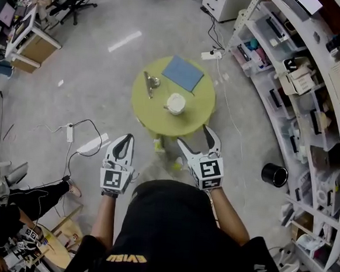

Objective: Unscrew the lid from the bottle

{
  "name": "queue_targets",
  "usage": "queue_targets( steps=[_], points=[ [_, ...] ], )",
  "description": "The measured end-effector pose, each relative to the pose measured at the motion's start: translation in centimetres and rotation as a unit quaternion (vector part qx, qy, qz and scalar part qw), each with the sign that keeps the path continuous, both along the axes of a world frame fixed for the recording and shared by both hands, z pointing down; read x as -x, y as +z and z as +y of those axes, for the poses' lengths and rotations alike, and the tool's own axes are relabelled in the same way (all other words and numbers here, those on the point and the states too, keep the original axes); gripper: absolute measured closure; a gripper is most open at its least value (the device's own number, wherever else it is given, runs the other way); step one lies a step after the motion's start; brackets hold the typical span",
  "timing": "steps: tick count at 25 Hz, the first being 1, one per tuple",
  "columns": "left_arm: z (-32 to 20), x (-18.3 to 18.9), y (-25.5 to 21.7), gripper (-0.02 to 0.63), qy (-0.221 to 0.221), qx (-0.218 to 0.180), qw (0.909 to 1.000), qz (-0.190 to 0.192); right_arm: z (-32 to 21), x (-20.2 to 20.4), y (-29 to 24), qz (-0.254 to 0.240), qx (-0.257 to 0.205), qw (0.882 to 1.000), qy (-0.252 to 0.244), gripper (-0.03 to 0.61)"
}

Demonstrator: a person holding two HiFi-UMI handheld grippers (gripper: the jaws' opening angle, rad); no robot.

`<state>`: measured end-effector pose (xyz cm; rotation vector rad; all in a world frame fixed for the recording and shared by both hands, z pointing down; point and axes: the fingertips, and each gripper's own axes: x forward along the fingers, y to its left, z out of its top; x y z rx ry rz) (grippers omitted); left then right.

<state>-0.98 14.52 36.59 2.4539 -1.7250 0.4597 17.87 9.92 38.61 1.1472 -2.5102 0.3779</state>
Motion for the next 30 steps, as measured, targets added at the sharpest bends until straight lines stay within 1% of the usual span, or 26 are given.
queue_targets(
  steps=[5,8,10,11,13,15,17,18,21,22,24,26,30],
  points=[
    [-4.7,1.0,3.2,0.592,0.051,0.018,0.9985,-0.012,-3.3,1.9,2.9,0.029,0.028,0.999,0.009,0.178],
    [-7.8,1.4,4.3,0.591,0.089,0.018,0.9958,0.013,-5.6,3.4,4.3,0.048,0.045,0.998,0.024,0.178],
    [-9.8,1.7,5.1,0.585,0.121,0.02,0.9921,0.027,-7.2,4.8,5.0,0.058,0.058,0.996,0.034,0.178],
    [-10.7,1.7,5.7,0.572,0.138,0.025,0.9895,0.034,-7.9,5.4,5.6,0.065,0.068,0.995,0.039,0.178],
    [-12.3,1.3,7.4,0.539,0.174,0.039,0.9828,0.048,-8.9,6.3,7.1,0.087,0.089,0.991,0.049,0.178],
    [-13.5,0.6,9.6,0.519,0.209,0.053,0.9751,0.051,-9.8,6.8,8.5,0.114,0.11,0.986,0.054,0.178],
    [-14.3,0.0,11.9,0.506,0.241,0.065,0.9671,0.049,-10.6,7.3,9.8,0.131,0.129,0.981,0.056,0.178],
    [-14.7,-0.3,13.1,0.488,0.256,0.071,0.963,0.047,-11.1,7.5,10.5,0.138,0.136,0.979,0.057,0.178],
    [-15.4,-1.9,17.2,0.394,0.293,0.101,0.9501,0.037,-12.4,7.4,12.4,0.159,0.158,0.973,0.061,0.178],
    [-15.5,-2.5,18.6,0.38,0.303,0.114,0.9455,0.032,-12.7,7.2,13.0,0.163,0.166,0.97,0.066,0.178],
    [-15.9,-3.6,20.8,0.379,0.323,0.129,0.9373,0.023,-13.5,7.0,14.1,0.167,0.179,0.966,0.076,0.178],
    [-16.9,-4.7,22.4,0.353,0.344,0.128,0.9302,0.011,-14.4,7.3,15.2,0.167,0.195,0.963,0.078,0.178],
    [-17.7,-6.8,25.2,0.25,0.388,0.118,0.9139,-0.024,-15.0,8.9,17.3,0.17,0.229,0.956,0.064,0.184]
  ],
)
